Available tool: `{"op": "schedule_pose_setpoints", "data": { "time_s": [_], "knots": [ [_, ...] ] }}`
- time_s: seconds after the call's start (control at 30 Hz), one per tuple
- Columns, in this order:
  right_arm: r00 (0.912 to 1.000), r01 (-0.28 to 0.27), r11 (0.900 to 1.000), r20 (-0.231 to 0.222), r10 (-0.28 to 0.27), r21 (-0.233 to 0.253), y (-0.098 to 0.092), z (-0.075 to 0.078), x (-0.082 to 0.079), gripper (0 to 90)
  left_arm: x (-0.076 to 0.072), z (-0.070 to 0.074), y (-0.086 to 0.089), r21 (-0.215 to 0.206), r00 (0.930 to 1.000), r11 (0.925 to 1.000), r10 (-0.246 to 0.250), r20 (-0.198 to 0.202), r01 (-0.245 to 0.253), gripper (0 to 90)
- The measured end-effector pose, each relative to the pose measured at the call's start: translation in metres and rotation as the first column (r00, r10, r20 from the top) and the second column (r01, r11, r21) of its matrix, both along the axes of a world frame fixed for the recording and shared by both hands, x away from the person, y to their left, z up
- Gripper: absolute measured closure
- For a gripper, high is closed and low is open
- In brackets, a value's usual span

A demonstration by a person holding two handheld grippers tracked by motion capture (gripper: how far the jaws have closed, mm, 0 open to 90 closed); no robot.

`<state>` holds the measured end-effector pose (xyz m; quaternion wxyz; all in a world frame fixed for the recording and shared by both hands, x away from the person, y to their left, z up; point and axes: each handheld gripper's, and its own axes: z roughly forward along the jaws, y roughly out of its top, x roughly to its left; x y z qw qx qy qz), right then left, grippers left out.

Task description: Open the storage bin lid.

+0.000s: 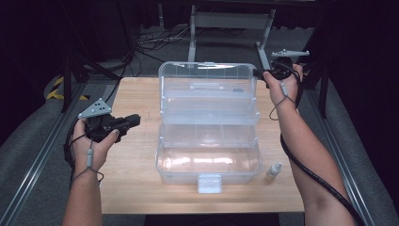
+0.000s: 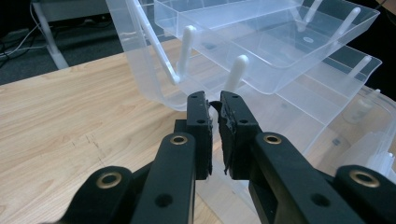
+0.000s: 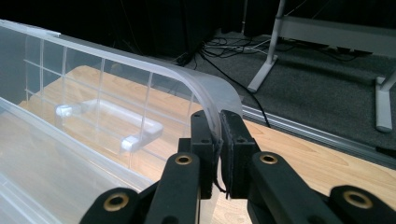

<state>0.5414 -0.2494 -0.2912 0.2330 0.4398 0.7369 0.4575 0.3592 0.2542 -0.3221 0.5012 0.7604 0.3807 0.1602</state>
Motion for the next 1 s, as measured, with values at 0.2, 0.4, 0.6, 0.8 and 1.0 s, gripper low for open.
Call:
{"op": "schedule_pose_setpoints", "data": {
  "time_s": [0.2, 0.4, 0.6, 0.8, 1.0],
  "knots": [
    [0.9997, 0.002, 1.0, -0.022, -0.001, 0.009, 0.0, -0.003, 0.007, 85.5, 0.0, 0.0, 0.001, 0.004, 1.0, 1.0, -0.004, -0.004, 0.004, 82.8],
    [0.999, 0.003, 1.0, -0.044, -0.003, 0.016, 0.0, -0.006, 0.014, 85.5, 0.001, -0.002, 0.001, 0.002, 0.9999, 1.0, -0.008, -0.012, 0.008, 82.7],
    [0.9979, 0.008, 0.999, -0.065, -0.006, 0.033, -0.001, -0.012, 0.021, 85.3, -0.001, -0.004, 0.004, -0.003, 0.9999, 1.0, 0.005, -0.017, -0.005, 82.7],
    [0.9964, 0.016, 0.999, -0.083, -0.012, 0.04, -0.001, -0.016, 0.028, 85.2, -0.004, -0.005, 0.007, 0.001, 0.9997, 0.9999, 0.014, -0.02, -0.014, 82.7],
    [0.9946, 0.023, 0.998, -0.102, -0.017, 0.051, 0.0, -0.021, 0.033, 85.1, -0.005, -0.005, 0.009, -0.002, 0.9996, 0.9998, 0.018, -0.022, -0.019, 82.4]
  ]
}}
